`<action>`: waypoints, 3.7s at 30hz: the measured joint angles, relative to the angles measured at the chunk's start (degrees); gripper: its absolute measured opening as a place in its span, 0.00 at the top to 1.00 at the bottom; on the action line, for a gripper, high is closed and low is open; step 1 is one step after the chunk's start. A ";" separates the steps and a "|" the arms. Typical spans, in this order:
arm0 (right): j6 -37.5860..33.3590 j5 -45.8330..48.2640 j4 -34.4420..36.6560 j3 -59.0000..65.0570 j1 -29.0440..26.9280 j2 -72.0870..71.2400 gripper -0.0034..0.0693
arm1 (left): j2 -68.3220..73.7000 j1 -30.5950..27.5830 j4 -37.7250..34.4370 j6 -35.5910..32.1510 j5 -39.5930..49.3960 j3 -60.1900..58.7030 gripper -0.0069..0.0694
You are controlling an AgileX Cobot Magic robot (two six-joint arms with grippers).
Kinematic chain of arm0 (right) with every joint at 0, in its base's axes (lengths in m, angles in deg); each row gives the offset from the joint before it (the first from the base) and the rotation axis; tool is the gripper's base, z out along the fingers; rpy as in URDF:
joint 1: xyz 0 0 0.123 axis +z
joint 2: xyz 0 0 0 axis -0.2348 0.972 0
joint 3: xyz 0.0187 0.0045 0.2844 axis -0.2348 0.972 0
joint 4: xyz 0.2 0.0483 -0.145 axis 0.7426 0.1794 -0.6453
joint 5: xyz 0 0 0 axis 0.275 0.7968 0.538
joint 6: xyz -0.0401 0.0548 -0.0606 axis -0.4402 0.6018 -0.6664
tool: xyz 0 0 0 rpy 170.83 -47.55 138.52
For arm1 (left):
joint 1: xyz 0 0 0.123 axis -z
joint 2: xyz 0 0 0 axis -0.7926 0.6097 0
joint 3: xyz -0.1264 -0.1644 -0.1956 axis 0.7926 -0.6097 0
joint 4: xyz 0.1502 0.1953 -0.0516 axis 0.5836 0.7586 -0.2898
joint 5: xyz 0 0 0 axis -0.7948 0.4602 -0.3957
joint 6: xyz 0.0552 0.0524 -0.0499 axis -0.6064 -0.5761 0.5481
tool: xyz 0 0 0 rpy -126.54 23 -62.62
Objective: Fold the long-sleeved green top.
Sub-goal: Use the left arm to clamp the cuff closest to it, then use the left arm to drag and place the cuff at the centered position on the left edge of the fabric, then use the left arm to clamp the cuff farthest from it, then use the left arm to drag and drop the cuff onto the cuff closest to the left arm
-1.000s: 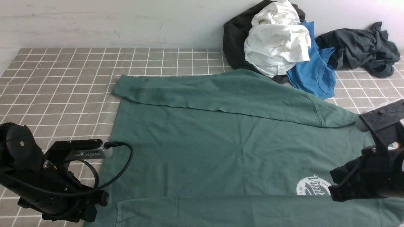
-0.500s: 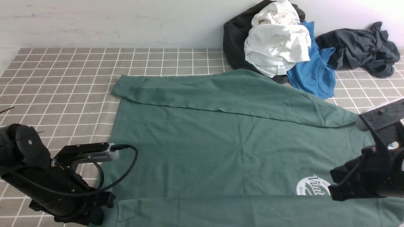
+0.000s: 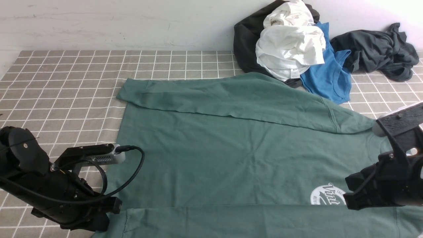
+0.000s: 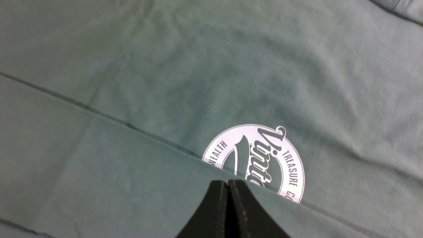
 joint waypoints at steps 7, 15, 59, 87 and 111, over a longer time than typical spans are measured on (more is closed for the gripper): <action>-0.32 -0.38 0.00 0.00 0.00 0.00 0.97 | -1.99 0.00 3.76 5.81 1.05 0.00 0.57; -0.37 -1.82 0.00 0.18 0.00 0.00 0.97 | -5.34 0.00 4.42 6.23 2.11 0.00 0.59; -0.42 -2.13 0.23 0.25 0.06 0.00 0.97 | 14.97 -0.06 1.78 -6.10 -2.43 35.53 0.67; -0.47 -4.69 0.81 0.73 0.06 0.00 0.97 | 52.55 -3.85 11.98 16.21 0.38 80.49 0.85; -1.89 -4.13 0.58 0.73 0.06 0.00 0.97 | 19.96 1.70 22.59 11.11 23.88 43.02 0.89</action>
